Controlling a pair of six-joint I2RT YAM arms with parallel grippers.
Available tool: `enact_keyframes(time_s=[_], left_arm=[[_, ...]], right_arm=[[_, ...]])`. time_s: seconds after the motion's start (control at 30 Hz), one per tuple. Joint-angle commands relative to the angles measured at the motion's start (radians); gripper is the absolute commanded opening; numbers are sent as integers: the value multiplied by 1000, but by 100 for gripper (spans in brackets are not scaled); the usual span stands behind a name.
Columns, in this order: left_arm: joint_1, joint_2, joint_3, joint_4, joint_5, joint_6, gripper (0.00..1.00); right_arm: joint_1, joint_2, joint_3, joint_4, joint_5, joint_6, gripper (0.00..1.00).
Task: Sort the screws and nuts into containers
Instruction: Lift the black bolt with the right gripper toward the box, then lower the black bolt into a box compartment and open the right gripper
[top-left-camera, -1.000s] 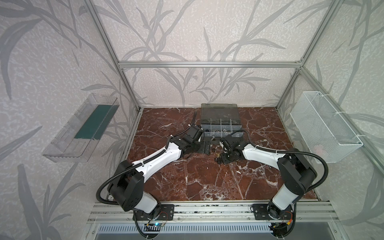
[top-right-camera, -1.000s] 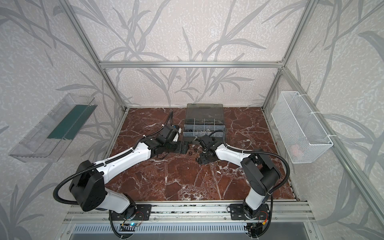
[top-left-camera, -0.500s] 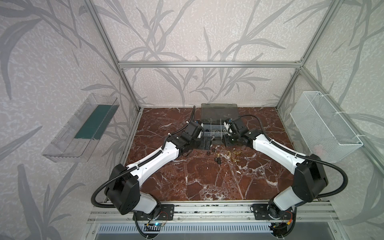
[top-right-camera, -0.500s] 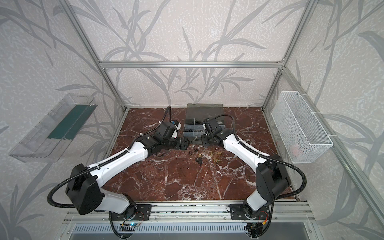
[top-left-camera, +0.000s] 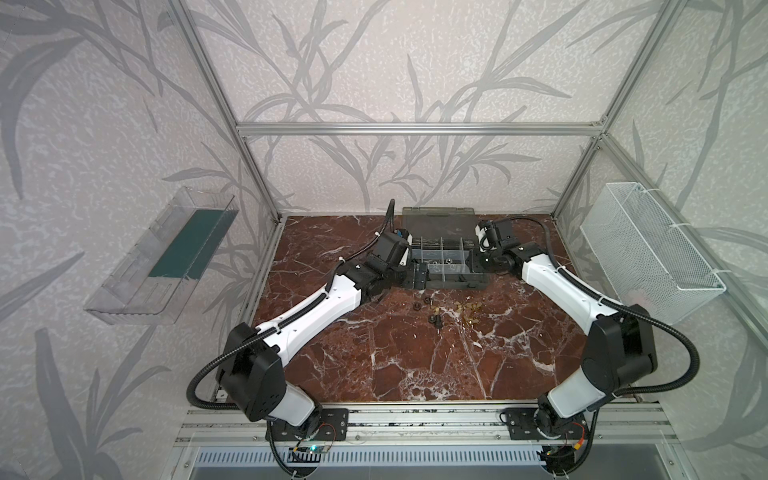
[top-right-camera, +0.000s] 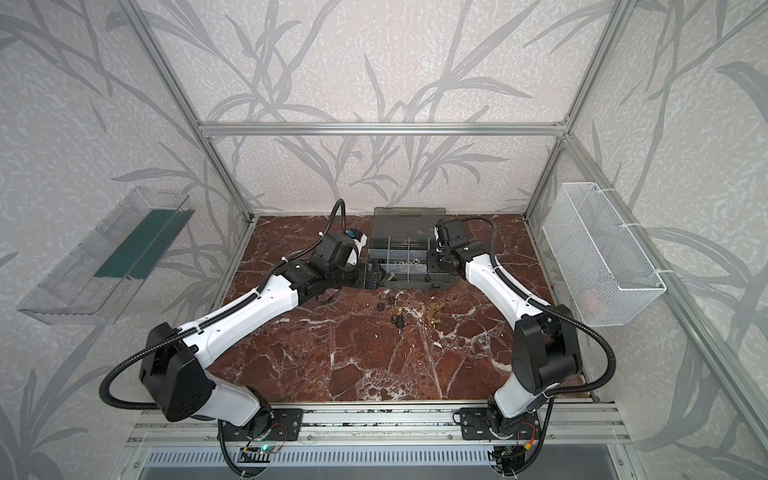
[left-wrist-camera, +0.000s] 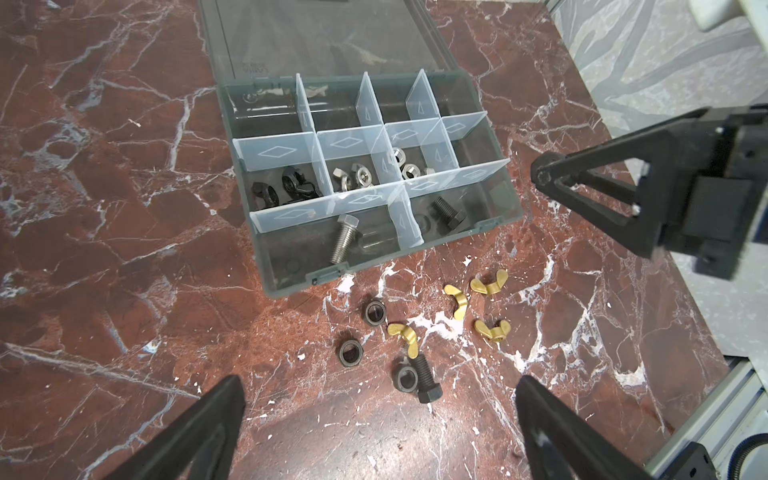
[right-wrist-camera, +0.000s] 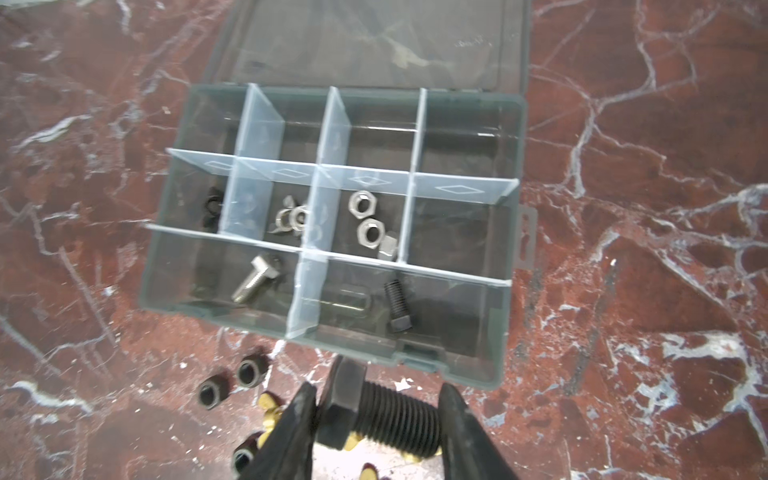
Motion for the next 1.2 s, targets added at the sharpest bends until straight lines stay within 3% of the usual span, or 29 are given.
enact_keyframes(time_s=[0.0, 0.4, 0.63, 1.17], left_arm=[[2, 41, 53, -7, -9, 40, 100], [2, 161, 125, 17, 10, 52, 99], [2, 186, 135, 17, 22, 42, 100], [2, 123, 75, -3, 8, 37, 99]], right_arm=[[-17, 39, 30, 19, -20, -14, 33], [-39, 223, 74, 33, -107, -7, 32], [-39, 267, 68, 42, -99, -1, 33], [-39, 285, 73, 21, -87, 4, 59]])
